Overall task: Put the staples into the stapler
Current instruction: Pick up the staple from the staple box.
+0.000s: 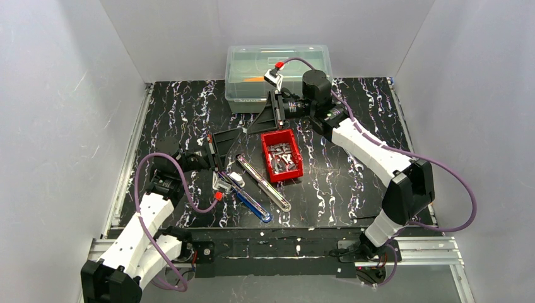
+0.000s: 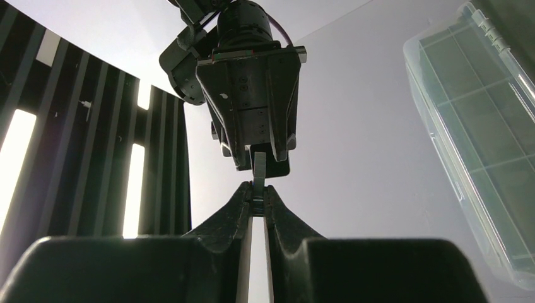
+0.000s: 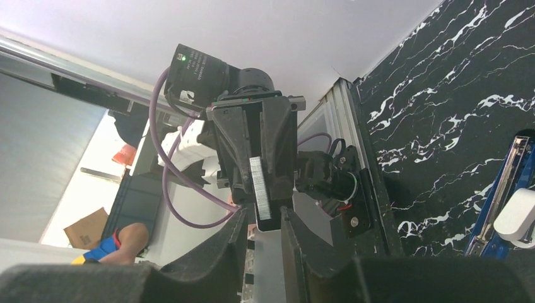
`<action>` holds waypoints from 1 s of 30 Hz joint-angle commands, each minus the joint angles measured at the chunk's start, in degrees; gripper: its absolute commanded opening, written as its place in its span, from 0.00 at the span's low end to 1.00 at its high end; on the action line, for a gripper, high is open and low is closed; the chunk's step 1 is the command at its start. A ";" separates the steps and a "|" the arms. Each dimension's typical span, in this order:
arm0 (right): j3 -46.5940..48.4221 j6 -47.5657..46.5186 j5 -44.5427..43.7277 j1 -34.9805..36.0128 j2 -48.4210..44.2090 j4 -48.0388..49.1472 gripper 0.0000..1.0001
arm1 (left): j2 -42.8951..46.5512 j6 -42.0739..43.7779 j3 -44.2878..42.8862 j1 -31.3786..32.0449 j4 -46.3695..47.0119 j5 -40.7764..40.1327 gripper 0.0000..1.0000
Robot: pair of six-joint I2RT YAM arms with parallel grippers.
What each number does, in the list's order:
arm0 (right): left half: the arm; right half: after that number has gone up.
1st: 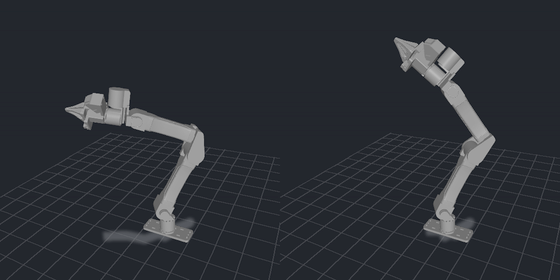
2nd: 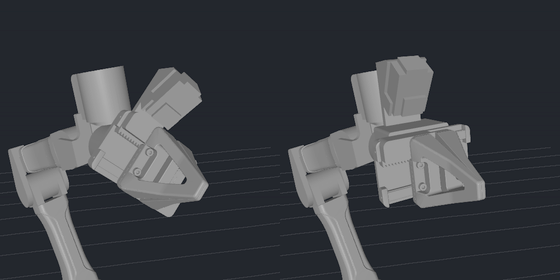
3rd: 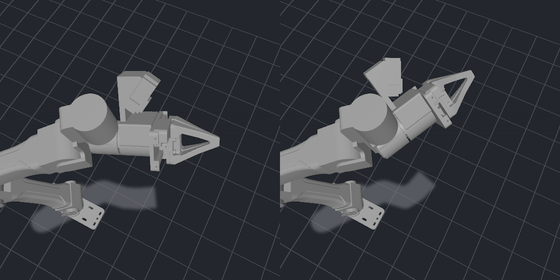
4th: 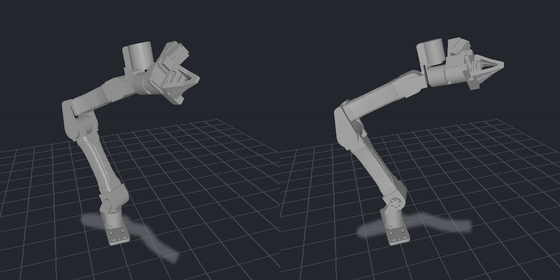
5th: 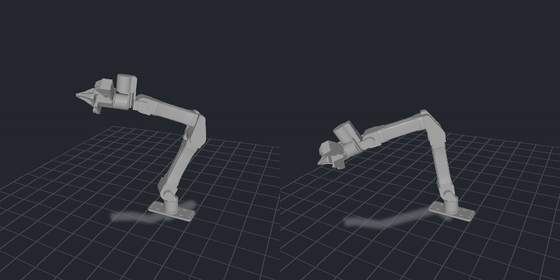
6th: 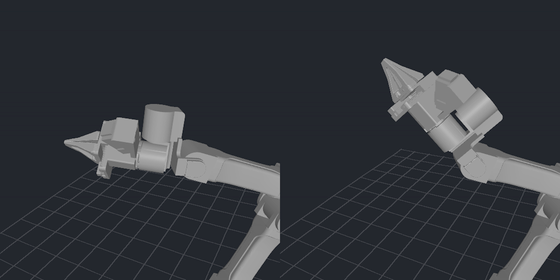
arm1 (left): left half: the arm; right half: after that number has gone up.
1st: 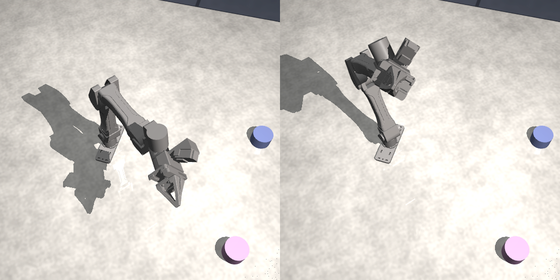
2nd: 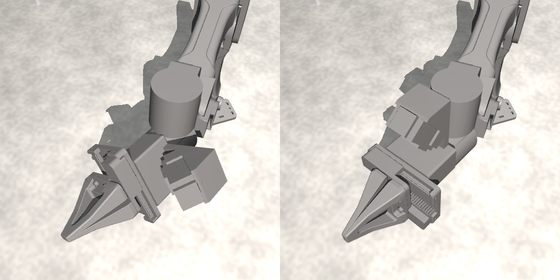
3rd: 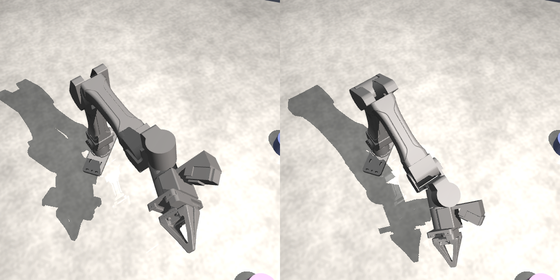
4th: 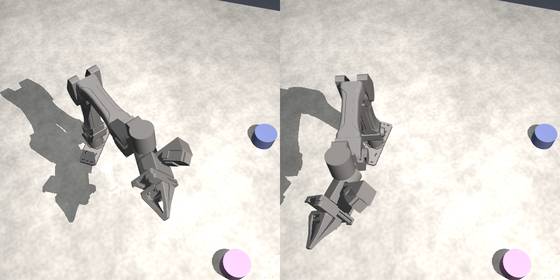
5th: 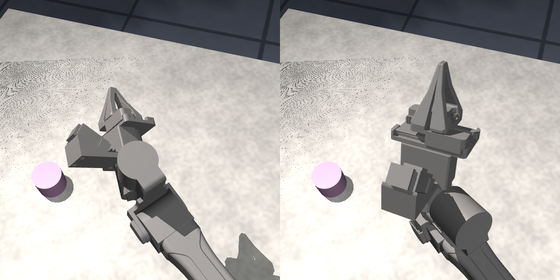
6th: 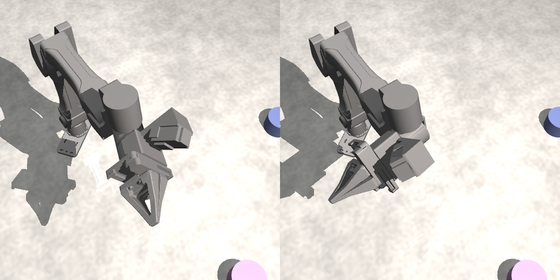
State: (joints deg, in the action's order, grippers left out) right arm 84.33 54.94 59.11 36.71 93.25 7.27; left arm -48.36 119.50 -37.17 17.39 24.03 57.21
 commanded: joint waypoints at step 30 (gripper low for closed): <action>6.75 -10.48 -3.15 0.70 -0.28 -7.18 0.22 | 1.45 4.34 -0.10 0.15 1.37 0.94 0.00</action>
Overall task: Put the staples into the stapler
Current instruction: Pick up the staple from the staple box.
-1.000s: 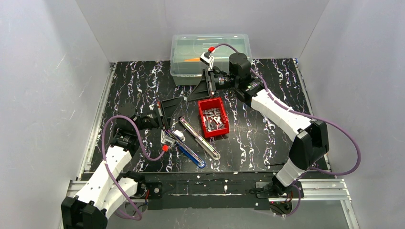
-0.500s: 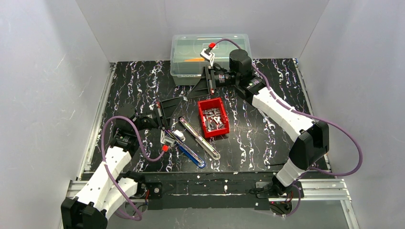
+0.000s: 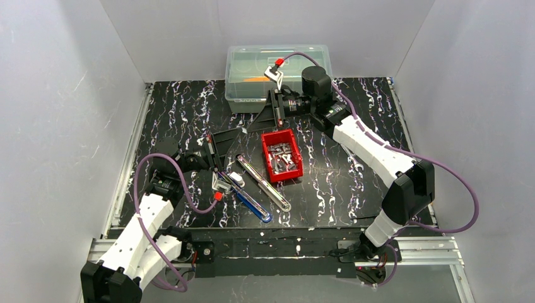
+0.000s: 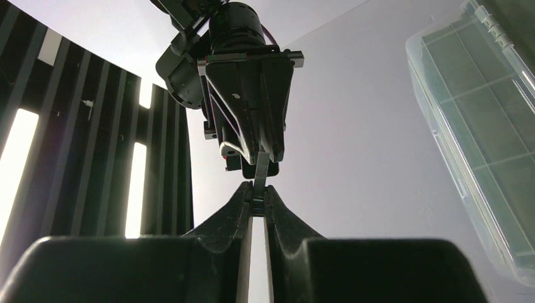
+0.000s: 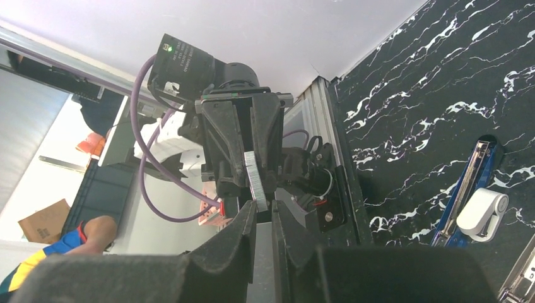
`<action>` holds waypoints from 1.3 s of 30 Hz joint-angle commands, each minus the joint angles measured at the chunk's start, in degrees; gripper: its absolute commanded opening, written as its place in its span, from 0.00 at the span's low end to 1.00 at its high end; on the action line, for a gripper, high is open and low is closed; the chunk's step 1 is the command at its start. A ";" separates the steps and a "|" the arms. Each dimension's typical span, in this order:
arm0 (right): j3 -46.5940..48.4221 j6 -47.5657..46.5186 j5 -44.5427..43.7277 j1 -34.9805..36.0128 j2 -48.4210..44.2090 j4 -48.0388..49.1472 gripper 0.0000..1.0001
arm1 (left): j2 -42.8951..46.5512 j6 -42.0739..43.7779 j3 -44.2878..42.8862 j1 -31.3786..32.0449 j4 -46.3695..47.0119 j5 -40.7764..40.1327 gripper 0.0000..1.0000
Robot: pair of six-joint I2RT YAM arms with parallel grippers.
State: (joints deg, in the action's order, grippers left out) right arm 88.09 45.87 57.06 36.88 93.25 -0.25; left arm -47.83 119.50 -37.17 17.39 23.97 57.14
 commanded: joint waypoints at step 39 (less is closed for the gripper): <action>12.02 -33.60 -21.77 2.54 -3.56 -35.88 0.02 | 11.73 -41.34 5.62 0.21 -6.51 -1.97 0.98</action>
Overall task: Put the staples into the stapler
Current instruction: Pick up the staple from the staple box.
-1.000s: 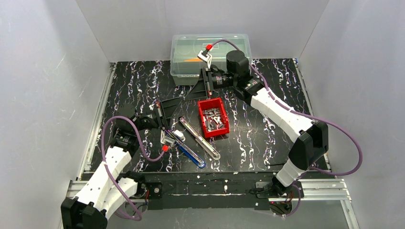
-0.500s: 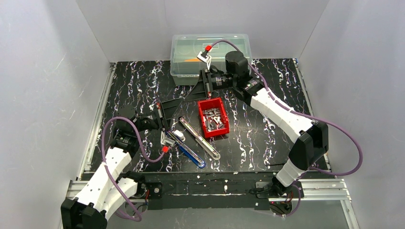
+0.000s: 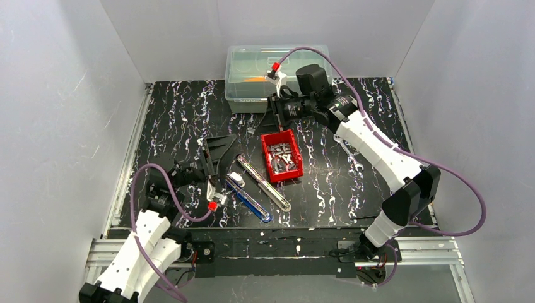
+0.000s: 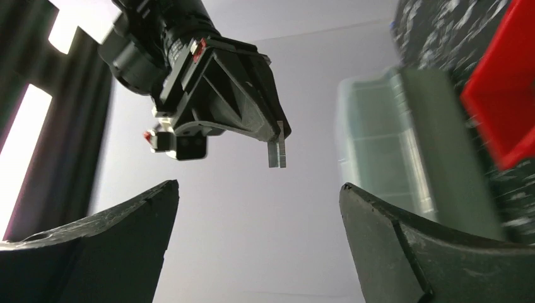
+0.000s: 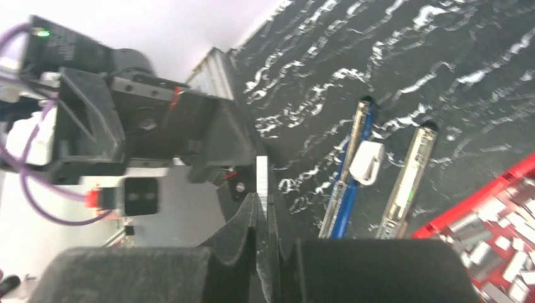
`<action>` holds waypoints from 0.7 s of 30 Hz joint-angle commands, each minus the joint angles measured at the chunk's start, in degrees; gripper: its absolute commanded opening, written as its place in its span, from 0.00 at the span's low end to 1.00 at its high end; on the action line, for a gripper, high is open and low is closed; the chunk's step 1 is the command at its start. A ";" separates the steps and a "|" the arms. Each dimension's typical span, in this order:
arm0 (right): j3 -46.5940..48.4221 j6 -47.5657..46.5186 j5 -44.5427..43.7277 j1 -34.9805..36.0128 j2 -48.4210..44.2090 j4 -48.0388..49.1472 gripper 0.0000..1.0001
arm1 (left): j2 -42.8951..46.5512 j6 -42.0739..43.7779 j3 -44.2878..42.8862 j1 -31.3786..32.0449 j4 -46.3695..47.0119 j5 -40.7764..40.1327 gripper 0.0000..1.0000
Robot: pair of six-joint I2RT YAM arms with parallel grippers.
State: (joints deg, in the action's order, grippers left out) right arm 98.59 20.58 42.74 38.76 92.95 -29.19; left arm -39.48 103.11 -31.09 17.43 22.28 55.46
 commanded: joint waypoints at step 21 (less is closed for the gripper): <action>-3.75 -24.91 -31.70 17.19 -12.58 -9.05 0.03 | -18.12 -73.14 -33.05 -0.20 -47.06 12.36 0.77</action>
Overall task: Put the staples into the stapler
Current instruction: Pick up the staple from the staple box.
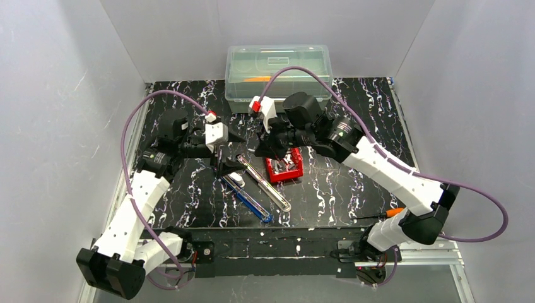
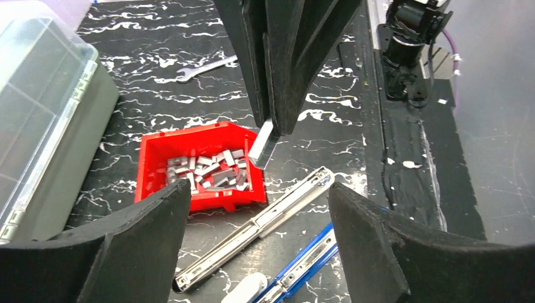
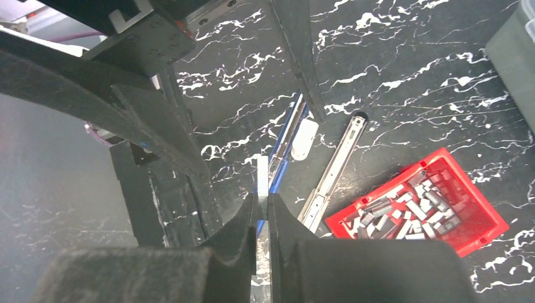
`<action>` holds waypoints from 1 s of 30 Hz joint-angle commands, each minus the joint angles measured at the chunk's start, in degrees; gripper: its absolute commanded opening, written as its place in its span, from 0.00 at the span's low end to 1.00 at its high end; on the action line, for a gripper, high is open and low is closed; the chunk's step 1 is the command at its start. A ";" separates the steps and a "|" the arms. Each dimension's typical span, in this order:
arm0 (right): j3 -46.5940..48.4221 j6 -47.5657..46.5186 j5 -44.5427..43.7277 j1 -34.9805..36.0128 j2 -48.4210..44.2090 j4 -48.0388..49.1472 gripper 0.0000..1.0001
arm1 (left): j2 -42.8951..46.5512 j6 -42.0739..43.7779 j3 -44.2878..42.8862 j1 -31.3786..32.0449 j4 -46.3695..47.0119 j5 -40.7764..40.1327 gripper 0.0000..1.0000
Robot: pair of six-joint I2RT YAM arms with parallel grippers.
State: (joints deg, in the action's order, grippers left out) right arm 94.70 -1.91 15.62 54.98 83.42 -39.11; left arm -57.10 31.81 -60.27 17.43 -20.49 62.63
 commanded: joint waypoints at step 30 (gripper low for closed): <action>4.80 -1.42 -4.98 5.91 0.86 3.07 0.02 | -2.41 4.77 -7.63 -0.21 -9.34 9.56 0.31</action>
State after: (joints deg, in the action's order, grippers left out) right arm 96.62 -3.20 11.64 60.47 83.83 -38.54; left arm -59.94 34.02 -65.73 17.37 -26.83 70.02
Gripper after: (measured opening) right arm 0.131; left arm 0.336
